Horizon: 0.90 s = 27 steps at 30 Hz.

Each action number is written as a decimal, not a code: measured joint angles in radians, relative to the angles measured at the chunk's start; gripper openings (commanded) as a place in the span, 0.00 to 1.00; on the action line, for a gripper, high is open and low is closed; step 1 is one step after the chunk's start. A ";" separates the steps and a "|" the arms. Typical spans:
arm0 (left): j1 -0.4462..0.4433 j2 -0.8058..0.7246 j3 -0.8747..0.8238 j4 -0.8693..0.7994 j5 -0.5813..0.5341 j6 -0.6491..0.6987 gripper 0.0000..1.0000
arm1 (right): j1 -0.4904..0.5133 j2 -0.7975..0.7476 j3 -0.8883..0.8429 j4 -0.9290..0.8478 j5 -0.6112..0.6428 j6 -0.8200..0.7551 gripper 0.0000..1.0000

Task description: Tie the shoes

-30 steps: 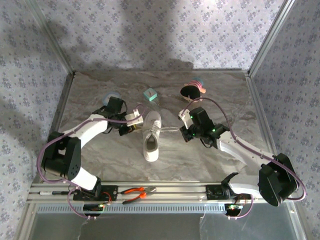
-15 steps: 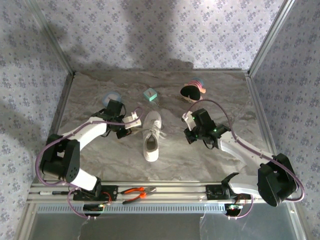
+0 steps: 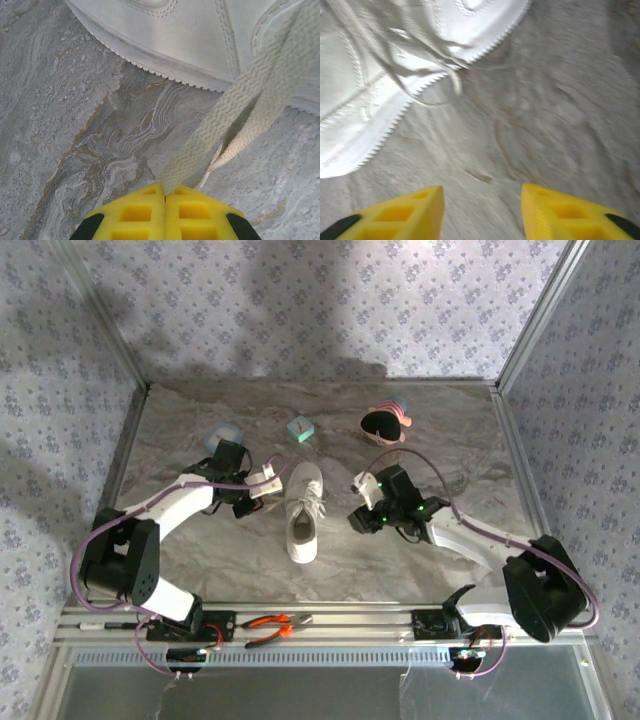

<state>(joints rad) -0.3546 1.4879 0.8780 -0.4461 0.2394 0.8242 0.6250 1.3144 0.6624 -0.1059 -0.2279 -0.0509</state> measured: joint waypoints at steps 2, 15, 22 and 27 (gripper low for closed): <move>-0.007 0.000 0.000 0.000 0.004 0.000 0.00 | 0.031 0.056 0.006 0.061 -0.010 -0.020 0.55; -0.012 0.000 0.016 -0.008 0.011 0.001 0.00 | 0.122 0.396 0.140 0.243 0.007 -0.135 0.59; -0.012 0.000 0.023 -0.023 0.011 0.001 0.00 | 0.132 0.446 0.150 0.292 0.050 -0.172 0.08; -0.012 0.000 0.023 -0.026 0.011 0.001 0.00 | 0.137 0.412 0.117 0.355 0.114 -0.152 0.00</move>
<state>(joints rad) -0.3664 1.4883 0.9009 -0.4725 0.2501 0.8249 0.7624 1.7264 0.7795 0.2493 -0.1135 -0.2031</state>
